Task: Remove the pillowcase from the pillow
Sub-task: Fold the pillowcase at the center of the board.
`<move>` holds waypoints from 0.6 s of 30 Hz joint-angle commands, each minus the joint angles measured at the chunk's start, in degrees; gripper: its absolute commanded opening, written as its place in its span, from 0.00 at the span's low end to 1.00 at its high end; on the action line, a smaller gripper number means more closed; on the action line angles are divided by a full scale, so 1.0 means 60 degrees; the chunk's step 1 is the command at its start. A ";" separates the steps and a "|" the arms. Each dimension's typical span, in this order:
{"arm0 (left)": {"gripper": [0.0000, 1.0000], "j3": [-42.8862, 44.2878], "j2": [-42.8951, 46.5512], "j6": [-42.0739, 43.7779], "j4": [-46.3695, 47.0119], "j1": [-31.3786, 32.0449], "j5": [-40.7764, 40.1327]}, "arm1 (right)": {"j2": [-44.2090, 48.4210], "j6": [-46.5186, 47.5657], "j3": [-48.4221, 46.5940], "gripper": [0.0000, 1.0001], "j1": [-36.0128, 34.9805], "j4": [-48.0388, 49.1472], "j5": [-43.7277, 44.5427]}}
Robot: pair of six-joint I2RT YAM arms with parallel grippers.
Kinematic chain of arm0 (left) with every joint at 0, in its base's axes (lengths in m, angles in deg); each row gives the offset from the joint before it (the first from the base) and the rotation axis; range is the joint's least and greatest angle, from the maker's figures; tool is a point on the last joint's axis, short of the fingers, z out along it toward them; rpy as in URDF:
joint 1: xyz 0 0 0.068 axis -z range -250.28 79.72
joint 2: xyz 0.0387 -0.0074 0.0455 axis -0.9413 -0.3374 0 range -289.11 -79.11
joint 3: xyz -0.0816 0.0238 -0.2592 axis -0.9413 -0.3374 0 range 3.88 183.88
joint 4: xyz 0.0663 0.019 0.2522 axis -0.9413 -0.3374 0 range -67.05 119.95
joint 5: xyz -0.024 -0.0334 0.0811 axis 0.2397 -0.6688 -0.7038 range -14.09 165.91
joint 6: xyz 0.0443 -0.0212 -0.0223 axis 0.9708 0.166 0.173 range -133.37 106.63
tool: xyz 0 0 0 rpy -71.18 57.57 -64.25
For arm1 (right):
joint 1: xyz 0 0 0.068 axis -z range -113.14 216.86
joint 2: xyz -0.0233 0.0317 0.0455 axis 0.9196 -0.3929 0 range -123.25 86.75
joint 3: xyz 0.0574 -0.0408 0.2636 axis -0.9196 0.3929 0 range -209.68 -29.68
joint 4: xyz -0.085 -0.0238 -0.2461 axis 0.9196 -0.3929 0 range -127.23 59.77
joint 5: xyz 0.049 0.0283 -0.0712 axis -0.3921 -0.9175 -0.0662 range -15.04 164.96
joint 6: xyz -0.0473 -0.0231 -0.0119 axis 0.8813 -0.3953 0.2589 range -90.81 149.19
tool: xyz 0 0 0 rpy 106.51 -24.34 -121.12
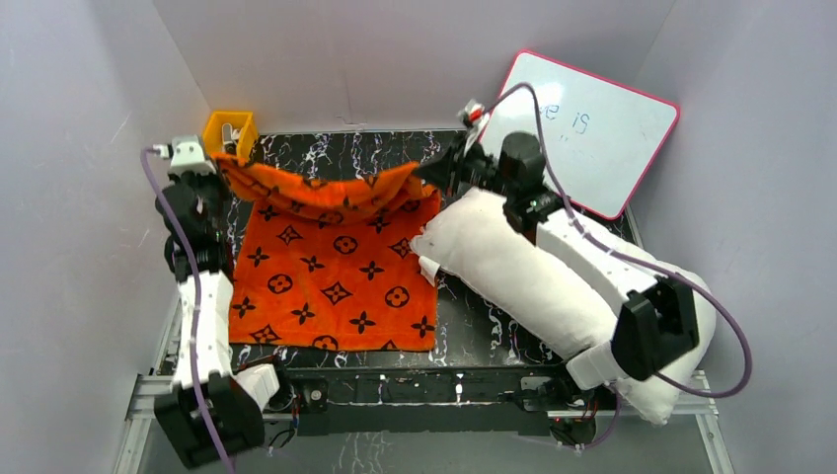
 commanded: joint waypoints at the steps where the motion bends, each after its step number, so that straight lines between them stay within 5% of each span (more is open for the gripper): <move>1: 0.00 -0.1540 0.2525 -0.0427 -0.1757 -0.0036 -0.0830 | 0.1817 0.0368 0.1960 0.00 -0.0961 -0.0548 0.0754; 8: 0.00 -0.2442 0.4822 -0.1349 -0.4929 0.0812 -0.2237 | 0.4633 0.0303 0.4228 0.00 -0.1823 -0.2229 0.1642; 18: 0.00 -0.3708 0.6882 -0.3608 -0.7412 0.0988 -0.5489 | 0.7044 0.0215 0.5764 0.00 -0.2236 -0.4925 0.2183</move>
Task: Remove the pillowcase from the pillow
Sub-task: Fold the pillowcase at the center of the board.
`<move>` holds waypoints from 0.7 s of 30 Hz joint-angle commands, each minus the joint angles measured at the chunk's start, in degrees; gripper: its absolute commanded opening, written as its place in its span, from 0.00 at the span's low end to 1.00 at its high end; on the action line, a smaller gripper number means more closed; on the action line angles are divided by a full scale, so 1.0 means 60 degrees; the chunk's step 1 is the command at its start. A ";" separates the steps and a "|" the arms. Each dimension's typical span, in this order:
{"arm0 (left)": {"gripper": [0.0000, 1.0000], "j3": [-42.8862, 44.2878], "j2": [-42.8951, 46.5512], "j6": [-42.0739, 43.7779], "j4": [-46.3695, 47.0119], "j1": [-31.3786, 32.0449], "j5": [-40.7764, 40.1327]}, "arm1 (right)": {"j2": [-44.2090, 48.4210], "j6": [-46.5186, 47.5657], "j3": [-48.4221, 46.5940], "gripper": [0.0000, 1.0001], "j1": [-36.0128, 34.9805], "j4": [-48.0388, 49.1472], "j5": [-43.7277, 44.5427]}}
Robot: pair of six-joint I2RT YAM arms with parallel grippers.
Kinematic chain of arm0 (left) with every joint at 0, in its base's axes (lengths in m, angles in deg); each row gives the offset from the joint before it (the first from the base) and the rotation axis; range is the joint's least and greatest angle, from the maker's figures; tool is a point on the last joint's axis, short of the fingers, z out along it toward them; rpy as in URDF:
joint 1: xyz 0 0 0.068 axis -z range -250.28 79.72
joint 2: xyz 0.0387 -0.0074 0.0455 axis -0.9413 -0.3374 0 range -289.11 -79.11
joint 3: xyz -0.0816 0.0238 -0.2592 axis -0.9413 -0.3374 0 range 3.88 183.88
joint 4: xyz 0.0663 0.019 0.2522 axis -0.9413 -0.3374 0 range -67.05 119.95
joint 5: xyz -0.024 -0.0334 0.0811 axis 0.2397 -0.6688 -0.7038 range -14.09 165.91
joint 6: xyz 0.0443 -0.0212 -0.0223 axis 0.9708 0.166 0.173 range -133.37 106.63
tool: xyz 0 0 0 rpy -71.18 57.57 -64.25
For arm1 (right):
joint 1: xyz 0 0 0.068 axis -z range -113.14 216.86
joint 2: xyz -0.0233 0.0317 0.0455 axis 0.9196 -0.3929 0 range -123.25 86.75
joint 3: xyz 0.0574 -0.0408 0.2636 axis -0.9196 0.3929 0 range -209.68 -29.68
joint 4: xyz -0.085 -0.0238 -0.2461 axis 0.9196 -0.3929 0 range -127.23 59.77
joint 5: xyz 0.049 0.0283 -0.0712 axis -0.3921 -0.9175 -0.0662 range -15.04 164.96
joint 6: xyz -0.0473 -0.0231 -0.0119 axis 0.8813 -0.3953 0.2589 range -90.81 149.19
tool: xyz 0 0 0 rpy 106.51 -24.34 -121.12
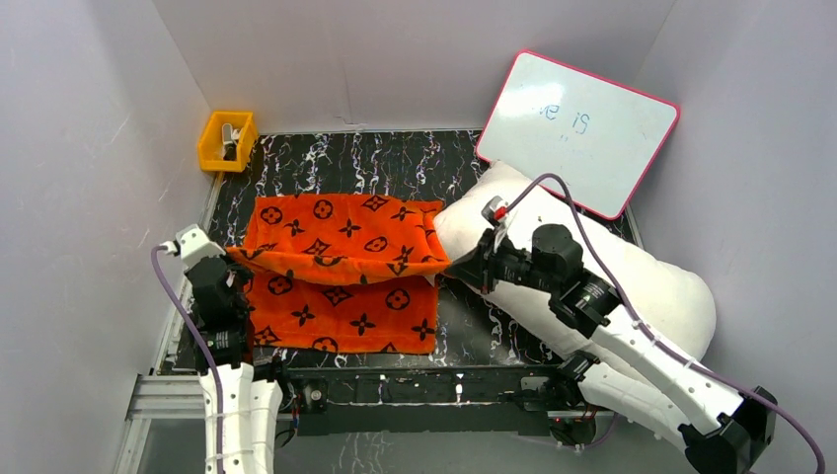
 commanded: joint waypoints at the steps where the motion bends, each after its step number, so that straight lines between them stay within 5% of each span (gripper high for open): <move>1: 0.00 -0.0425 0.0442 -0.1157 -0.1133 0.0057 -0.1985 | 0.0736 -0.0088 0.0630 0.00 -0.0075 -0.1233 0.0436; 13: 0.00 -0.0572 -0.0756 -0.3202 -0.1762 0.0046 -0.4012 | 0.0896 -0.0307 0.1303 0.00 -0.0093 -0.1885 0.0656; 21: 0.00 -0.0706 -0.0849 -0.3236 -0.1863 -0.0008 -0.4412 | 0.0144 -0.0497 0.1320 0.00 -0.0378 -0.1628 0.0540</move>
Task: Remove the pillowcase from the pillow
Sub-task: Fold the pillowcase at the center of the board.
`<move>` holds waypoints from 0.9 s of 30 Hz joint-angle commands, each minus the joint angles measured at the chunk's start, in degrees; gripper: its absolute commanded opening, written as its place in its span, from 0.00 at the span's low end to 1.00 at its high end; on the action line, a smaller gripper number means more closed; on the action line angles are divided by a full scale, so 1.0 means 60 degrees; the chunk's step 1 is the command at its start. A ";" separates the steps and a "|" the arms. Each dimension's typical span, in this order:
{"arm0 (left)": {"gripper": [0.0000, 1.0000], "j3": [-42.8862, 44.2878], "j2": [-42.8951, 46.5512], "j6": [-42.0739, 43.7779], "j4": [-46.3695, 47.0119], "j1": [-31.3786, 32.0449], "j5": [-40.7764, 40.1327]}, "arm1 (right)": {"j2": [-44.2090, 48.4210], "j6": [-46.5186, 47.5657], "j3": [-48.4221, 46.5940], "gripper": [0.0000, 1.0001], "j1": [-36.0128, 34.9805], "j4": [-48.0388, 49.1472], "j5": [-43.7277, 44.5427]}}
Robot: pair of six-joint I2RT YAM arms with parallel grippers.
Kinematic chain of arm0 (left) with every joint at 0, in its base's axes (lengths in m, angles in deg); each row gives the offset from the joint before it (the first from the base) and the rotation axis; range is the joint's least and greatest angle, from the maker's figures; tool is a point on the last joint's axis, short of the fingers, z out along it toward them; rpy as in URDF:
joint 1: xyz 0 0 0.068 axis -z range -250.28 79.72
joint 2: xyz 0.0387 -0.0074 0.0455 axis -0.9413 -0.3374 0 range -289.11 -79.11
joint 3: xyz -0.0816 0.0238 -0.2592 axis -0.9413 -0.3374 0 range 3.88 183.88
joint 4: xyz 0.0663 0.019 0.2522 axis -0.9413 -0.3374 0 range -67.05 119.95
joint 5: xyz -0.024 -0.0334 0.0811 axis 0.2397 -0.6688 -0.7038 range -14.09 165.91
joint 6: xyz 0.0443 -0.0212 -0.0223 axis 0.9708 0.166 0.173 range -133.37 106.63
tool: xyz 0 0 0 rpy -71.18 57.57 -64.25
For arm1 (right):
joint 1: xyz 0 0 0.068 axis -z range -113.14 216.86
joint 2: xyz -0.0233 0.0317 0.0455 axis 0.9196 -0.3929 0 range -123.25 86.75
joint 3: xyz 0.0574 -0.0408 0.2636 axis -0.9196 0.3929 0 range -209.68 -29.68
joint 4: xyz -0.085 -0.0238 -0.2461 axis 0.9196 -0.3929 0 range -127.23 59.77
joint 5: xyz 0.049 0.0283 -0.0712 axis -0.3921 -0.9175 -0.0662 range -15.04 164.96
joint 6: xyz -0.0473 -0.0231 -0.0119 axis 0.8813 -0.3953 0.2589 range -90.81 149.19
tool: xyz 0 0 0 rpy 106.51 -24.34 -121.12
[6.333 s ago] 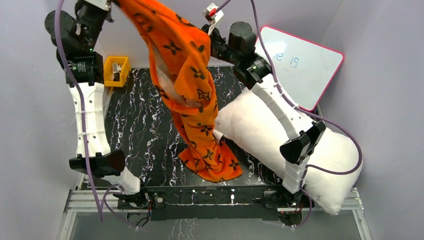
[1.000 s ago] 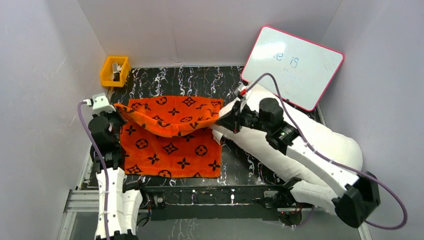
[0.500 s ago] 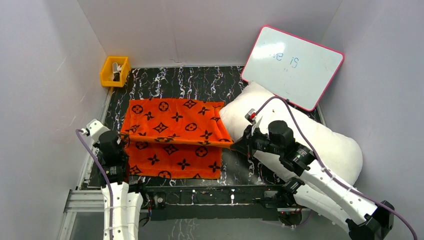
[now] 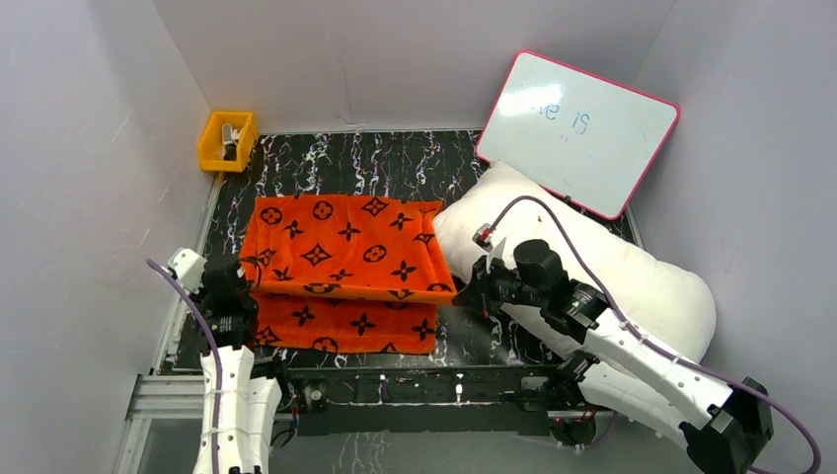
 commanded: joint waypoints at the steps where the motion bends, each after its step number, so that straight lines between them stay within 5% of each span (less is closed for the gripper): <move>1: 0.00 -0.0171 0.0072 0.0131 0.0283 -0.0119 -0.0938 | -0.0263 -0.0202 -0.0091 0.00 -0.0267 0.0224 0.0138; 14: 0.00 -0.0028 -0.2170 0.0960 0.1782 -0.1073 0.0476 | -0.1843 -0.0215 -0.0832 0.00 -0.2545 0.0401 0.1556; 27: 0.00 -0.0210 -0.3020 0.1359 0.2507 -0.2119 0.1342 | -0.2654 -0.0350 -0.0249 0.00 -0.3464 0.0437 0.2241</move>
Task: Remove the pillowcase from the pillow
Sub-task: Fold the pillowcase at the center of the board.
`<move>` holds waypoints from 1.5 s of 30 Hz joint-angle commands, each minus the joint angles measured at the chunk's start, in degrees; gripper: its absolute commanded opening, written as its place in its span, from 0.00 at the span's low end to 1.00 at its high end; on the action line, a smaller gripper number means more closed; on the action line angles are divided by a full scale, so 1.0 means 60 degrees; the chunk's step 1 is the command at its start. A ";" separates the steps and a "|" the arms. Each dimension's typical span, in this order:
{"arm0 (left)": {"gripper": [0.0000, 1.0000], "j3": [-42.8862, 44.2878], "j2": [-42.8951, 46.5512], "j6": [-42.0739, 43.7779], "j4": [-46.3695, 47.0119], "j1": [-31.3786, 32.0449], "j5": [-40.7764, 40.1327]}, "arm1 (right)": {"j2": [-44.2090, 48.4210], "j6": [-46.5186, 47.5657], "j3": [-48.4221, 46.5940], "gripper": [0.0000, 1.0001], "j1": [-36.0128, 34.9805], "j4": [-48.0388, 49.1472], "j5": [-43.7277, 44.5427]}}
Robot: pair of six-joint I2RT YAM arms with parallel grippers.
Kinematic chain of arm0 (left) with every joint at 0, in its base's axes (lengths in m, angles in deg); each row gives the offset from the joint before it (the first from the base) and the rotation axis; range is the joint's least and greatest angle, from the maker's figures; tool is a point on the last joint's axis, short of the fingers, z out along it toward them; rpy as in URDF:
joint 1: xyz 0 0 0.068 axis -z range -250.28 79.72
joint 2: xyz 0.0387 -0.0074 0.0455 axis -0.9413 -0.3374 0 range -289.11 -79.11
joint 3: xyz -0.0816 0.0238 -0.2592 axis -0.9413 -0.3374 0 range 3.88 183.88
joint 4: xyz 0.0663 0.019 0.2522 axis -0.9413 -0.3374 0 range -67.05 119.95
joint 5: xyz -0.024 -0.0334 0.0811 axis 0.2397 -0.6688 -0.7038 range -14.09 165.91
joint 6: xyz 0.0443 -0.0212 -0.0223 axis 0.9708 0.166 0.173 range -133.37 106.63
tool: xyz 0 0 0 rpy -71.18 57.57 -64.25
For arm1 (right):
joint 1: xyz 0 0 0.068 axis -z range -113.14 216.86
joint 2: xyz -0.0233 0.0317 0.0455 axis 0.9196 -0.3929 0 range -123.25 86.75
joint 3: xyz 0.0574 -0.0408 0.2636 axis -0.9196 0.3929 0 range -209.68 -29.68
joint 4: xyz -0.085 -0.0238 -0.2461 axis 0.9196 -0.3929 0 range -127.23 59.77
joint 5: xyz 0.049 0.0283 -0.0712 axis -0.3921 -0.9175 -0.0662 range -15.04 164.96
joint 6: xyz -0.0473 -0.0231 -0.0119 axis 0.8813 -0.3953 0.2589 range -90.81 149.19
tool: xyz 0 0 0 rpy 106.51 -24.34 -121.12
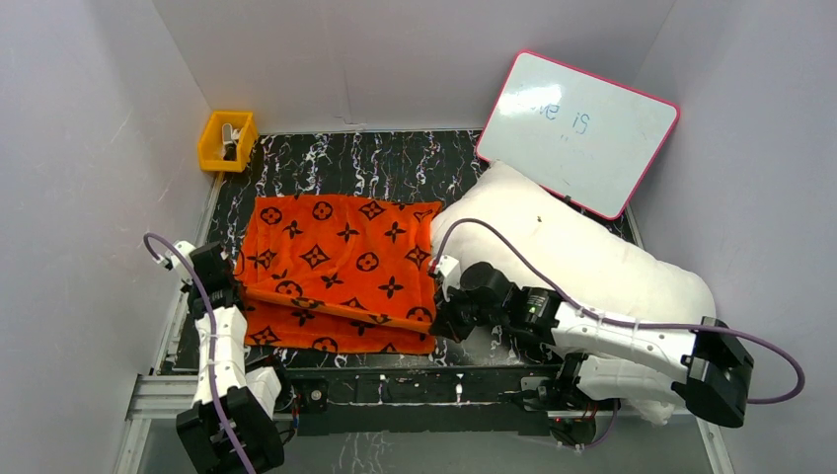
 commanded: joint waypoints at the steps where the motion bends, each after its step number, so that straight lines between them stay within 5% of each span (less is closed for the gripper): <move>1: 0.00 -0.0149 0.0042 -0.0071 0.0489 -0.0216 0.0089 | -0.0578 -0.0019 0.0150 0.00 -0.0158 0.0171 0.0281; 29: 0.00 0.0145 -0.1073 -0.4391 -0.2581 -0.0487 -0.0285 | -0.3024 -0.0132 -0.0786 0.00 -0.0862 0.0593 0.0286; 45: 0.00 0.0995 -0.0976 -0.3409 -0.3032 -0.1417 -0.2440 | -0.3055 -0.0220 -0.0943 0.00 -0.1244 0.0024 0.0923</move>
